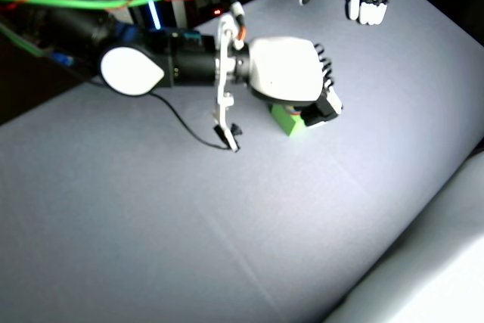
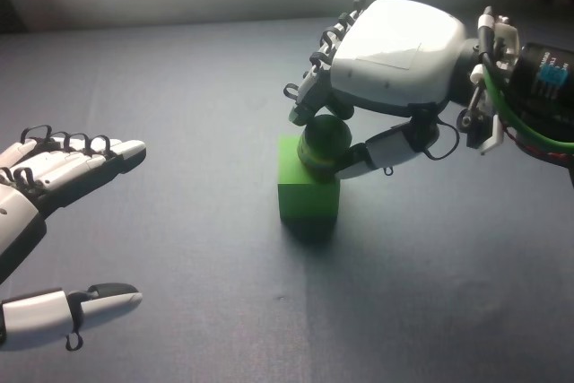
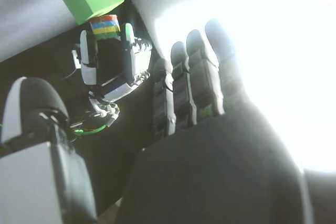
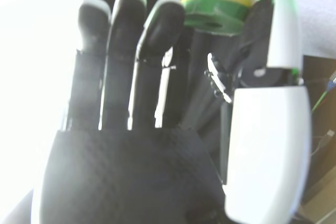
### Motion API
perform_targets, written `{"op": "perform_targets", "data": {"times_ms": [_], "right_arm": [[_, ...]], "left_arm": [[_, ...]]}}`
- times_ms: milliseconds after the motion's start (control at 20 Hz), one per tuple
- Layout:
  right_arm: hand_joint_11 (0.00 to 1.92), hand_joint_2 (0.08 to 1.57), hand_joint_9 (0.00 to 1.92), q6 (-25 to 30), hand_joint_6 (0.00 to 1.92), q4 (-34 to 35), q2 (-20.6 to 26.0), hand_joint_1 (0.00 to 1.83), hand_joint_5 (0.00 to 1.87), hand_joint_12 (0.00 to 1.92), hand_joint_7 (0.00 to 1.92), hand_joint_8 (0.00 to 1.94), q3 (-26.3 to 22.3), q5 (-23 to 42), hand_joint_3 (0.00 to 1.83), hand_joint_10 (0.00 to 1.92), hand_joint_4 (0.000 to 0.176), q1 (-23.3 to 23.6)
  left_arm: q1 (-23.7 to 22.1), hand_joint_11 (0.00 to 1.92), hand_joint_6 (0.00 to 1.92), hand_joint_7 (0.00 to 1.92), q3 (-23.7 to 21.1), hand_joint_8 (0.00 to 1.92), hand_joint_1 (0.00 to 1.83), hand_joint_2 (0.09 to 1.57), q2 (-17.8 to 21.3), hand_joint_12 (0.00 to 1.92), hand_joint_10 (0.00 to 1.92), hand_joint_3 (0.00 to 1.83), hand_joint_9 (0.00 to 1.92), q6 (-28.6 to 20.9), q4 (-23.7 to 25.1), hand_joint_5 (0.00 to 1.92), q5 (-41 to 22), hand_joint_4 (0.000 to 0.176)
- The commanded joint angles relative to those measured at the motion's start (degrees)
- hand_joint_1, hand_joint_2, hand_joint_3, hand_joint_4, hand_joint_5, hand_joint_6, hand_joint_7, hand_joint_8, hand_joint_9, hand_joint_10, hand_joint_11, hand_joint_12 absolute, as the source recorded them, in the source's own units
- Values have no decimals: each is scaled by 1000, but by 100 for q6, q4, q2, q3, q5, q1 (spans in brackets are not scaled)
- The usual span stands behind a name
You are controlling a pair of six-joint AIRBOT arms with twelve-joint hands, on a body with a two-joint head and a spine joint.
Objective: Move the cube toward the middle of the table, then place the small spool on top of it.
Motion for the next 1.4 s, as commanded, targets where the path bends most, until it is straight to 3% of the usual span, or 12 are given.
{"op": "perform_targets", "data": {"times_ms": [0, 200, 450, 550, 700, 800, 900, 1000, 1050, 1150, 1250, 1350], "right_arm": [[630, 968, 865, -59, 326, 59, -7, 1100, 831, 1361, 902, 365, -16, 384, 0, 715, 0, 58], [249, 878, 682, -60, 0, 60, -6, 909, 483, 1144, 620, 5, -27, 384, 2, 184, 64, 58], [87, 856, 543, -60, 0, 165, -3, 759, 167, 1351, 371, 0, -137, 541, 0, 24, 131, 58], [3, 856, 204, -60, 0, 355, 117, 867, 12, 1069, 85, 1, -290, 847, 0, 1, 174, 57], [0, 869, 171, -59, 0, 677, 672, 794, 0, 1061, 14, 0, -599, 1445, 1, 4, 176, 13], [0, 865, 6, -59, 0, 1007, 1088, 615, 0, 291, 0, 0, -846, 2052, 0, 0, 176, -259], [0, 827, 0, -59, 0, 1487, 1428, 690, 0, 29, 0, 0, -1070, 2836, 0, 0, 176, -734], [0, 886, 0, -59, 0, 1950, 1739, 816, 0, 0, 0, 0, -1300, 3635, 20, 0, 135, -1263], [0, 905, 0, -60, 0, 2209, 1894, 832, 0, 0, 0, 0, -1445, 4134, 24, 0, 160, -1623], [43, 986, 59, -60, 0, 2621, 2086, 782, 0, 19, 1, 0, -1667, 4878, 17, 14, 170, -2181], [105, 1121, 117, -60, 1, 2982, 2280, 461, 10, 61, 90, 5, -1859, 5573, 9, 9, 106, -2685], [227, 1198, 211, -61, 1, 3309, 2429, 379, 66, 109, 196, 5, -2001, 6275, 6, 10, 63, -3143]], "left_arm": [[-13, 44, 6, 299, 24, 4, 775, 978, -20, 625, 6, 0, 280, -47, 40, 287, -700, 57], [-13, 30, 1, 300, 24, 1, 774, 980, -29, 613, 1, 0, 273, -68, 40, 281, -704, 52], [-13, 37, 0, 302, 42, 1, 791, 979, -48, 609, 1, 0, 273, -123, 37, 276, -741, 45], [-17, 56, 3, 301, 55, 1, 801, 981, -42, 623, 3, 0, 279, -143, 36, 282, -803, 43], [-57, 15, 0, 252, 83, 1, 809, 986, 18, 654, 1, 0, 245, -161, 35, 245, -916, 57], [-66, 0, 1, 238, 115, 5, 845, 988, 86, 634, 8, 0, 258, -217, 11, 213, -1100, 77], [-74, 0, 0, 257, 150, 5, 815, 982, 175, 701, 10, 0, 286, -205, -43, 193, -1231, 70], [-106, 0, 0, 224, 208, 0, 709, 974, 243, 824, 3, 0, 309, -201, -116, 155, -1365, 61], [-115, 0, 0, 172, 214, 0, 651, 985, 289, 867, 0, 2, 300, -201, -130, 154, -1514, 37], [-127, 0, 1, 226, 206, 3, 714, 989, 339, 851, 4, 1, 293, -226, -166, 152, -1716, 64], [-233, 7, 0, 258, 212, 0, 599, 1038, 343, 1013, 4, 2, 374, -226, -121, 132, -1720, 9], [-361, 36, 3, 149, 212, 0, 317, 1202, 343, 777, 0, 12, 331, -286, 34, 137, -1721, 42]]}}
